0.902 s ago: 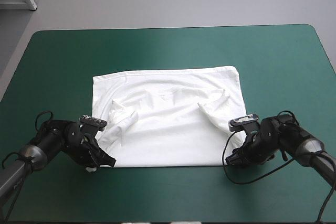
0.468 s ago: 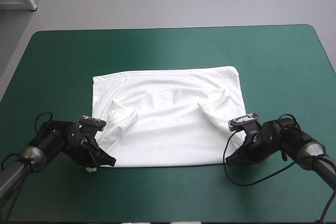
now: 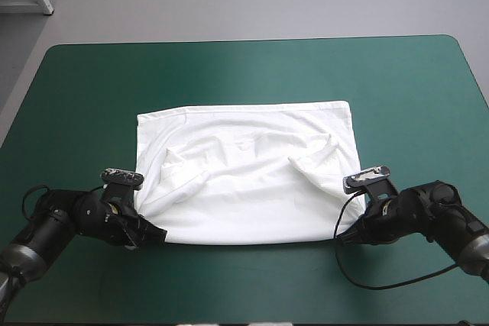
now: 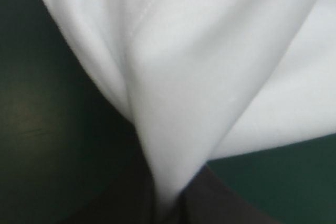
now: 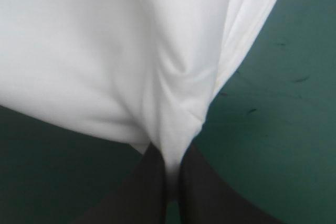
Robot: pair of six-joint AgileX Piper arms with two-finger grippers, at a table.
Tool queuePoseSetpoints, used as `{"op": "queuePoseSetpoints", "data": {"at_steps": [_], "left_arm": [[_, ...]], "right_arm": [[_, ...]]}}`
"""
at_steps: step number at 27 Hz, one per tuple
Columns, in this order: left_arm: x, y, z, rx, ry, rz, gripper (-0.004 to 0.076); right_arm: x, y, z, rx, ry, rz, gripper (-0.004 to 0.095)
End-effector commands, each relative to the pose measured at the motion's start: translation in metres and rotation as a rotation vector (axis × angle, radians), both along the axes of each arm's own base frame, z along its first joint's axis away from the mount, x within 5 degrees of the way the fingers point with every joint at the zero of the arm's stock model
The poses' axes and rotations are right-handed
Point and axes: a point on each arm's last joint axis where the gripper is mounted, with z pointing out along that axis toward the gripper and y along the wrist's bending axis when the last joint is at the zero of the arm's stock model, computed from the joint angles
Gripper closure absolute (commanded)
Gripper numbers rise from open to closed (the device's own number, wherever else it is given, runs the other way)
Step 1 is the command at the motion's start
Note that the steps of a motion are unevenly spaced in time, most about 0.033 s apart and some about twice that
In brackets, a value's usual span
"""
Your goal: Fold the cloth
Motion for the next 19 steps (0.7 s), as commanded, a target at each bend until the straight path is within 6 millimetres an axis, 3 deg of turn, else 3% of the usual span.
{"op": "queuePoseSetpoints", "data": {"at_steps": [1,5,10,11,15,19], "left_arm": [[0.002,-0.003,0.02,-0.033,-0.04,0.003,0.0705],[0.018,-0.004,0.045,-0.008,-0.13,-0.014,0.0705],[0.052,-0.005,0.076,0.073,-0.197,-0.039,0.0705],[0.07,-0.008,0.086,0.088,-0.215,-0.042,0.0705],[0.108,-0.015,0.096,0.098,-0.24,-0.041,0.0704],[0.155,-0.007,0.101,0.101,-0.23,-0.004,0.0704]], "right_arm": [[0.004,0.003,0.027,0.037,-0.084,0.004,0.0922],[0.017,0.007,0.052,0.064,-0.186,0.009,0.0922],[0.052,0.014,0.078,0.046,-0.328,0.006,0.0922],[0.067,0.018,0.085,0.04,-0.367,0.006,0.0922],[0.103,0.029,0.093,0.025,-0.41,0.008,0.0922],[0.148,0.038,0.109,-0.03,-0.506,-0.009,0.0922]]}}
